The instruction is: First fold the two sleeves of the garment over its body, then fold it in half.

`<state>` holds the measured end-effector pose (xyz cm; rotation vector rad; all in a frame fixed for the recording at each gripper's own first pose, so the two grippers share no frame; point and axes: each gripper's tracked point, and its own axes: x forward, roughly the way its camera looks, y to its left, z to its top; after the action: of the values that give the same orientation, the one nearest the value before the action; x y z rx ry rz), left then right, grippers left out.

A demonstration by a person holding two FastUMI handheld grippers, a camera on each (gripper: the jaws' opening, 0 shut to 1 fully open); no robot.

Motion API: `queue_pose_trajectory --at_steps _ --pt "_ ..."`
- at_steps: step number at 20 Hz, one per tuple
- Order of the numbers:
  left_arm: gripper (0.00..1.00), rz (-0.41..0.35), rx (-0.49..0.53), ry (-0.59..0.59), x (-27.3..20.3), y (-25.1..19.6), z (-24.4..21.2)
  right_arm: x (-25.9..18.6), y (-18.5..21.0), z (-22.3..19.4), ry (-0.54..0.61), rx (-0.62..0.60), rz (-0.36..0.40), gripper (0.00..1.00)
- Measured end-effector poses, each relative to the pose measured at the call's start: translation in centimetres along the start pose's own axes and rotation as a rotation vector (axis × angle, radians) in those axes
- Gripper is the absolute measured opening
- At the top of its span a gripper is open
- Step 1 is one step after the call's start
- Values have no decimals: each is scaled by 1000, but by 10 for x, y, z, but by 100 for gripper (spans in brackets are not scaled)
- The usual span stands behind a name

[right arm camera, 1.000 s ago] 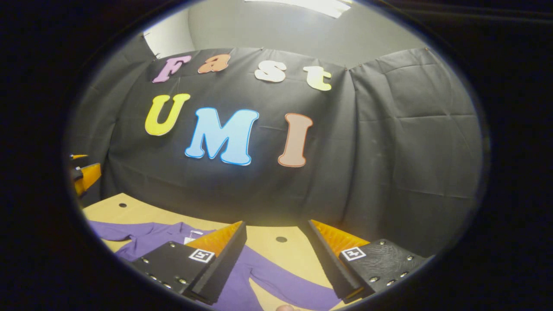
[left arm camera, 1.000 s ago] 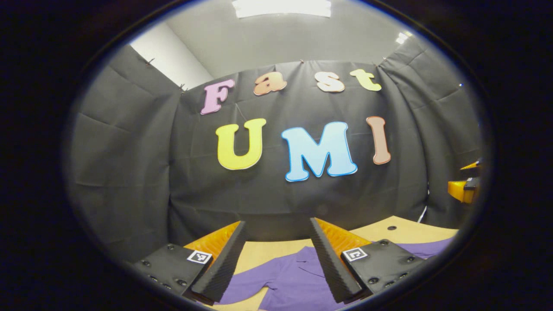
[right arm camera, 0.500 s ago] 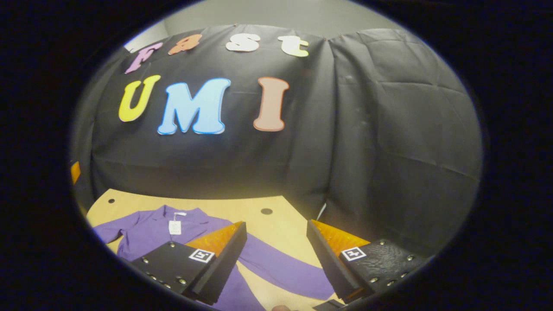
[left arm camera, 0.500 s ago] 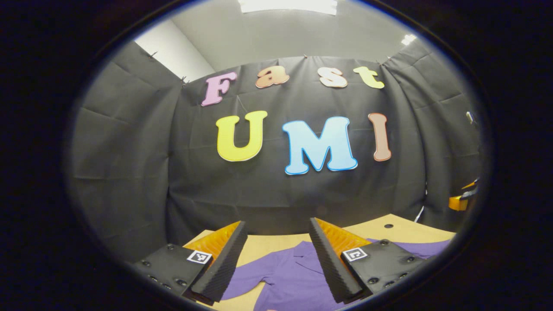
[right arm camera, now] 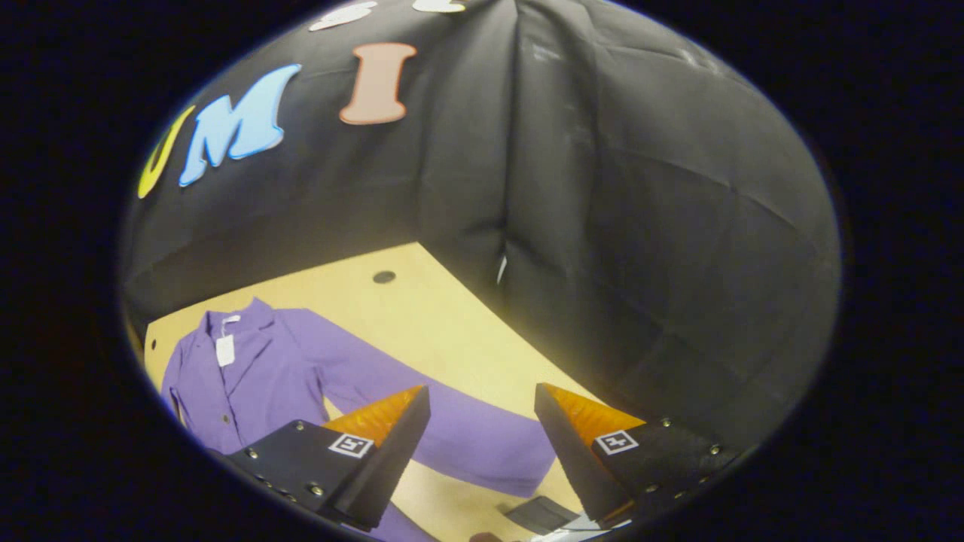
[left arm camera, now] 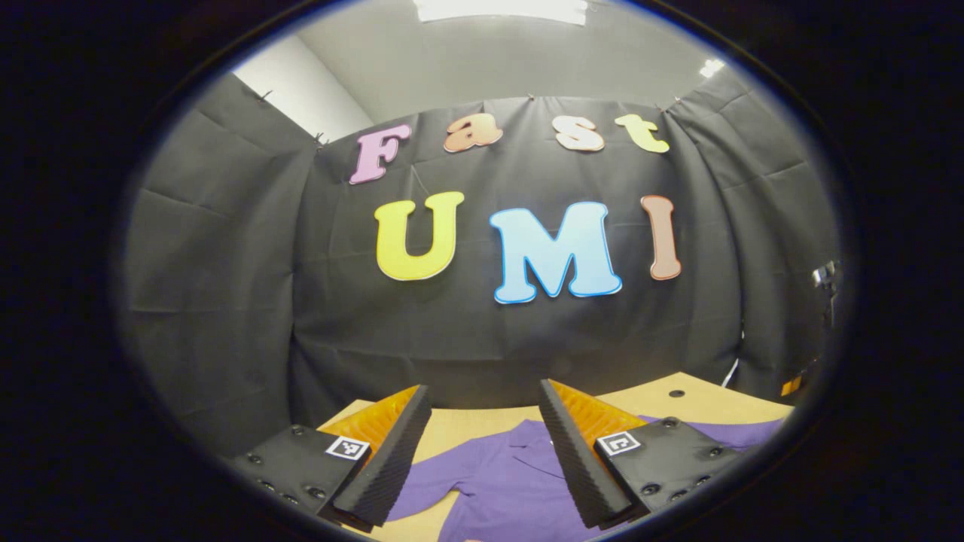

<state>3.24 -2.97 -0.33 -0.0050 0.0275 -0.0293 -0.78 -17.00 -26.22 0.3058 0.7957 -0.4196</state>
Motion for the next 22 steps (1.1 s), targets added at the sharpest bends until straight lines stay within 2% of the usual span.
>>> queue_pose_trajectory --at_steps 5,10,16,22 --pt "95 26 5 16 -4 6 -3 42 -31 -64 279 155 -31 92" --pt "95 28 3 31 -5 5 -7 63 -57 -104 434 156 -77 93" --pt "95 32 -10 36 -8 3 -11 71 -48 -126 558 175 -64 93" --pt "95 85 -35 46 -14 27 -21 71 -48 -128 632 213 -66 92"
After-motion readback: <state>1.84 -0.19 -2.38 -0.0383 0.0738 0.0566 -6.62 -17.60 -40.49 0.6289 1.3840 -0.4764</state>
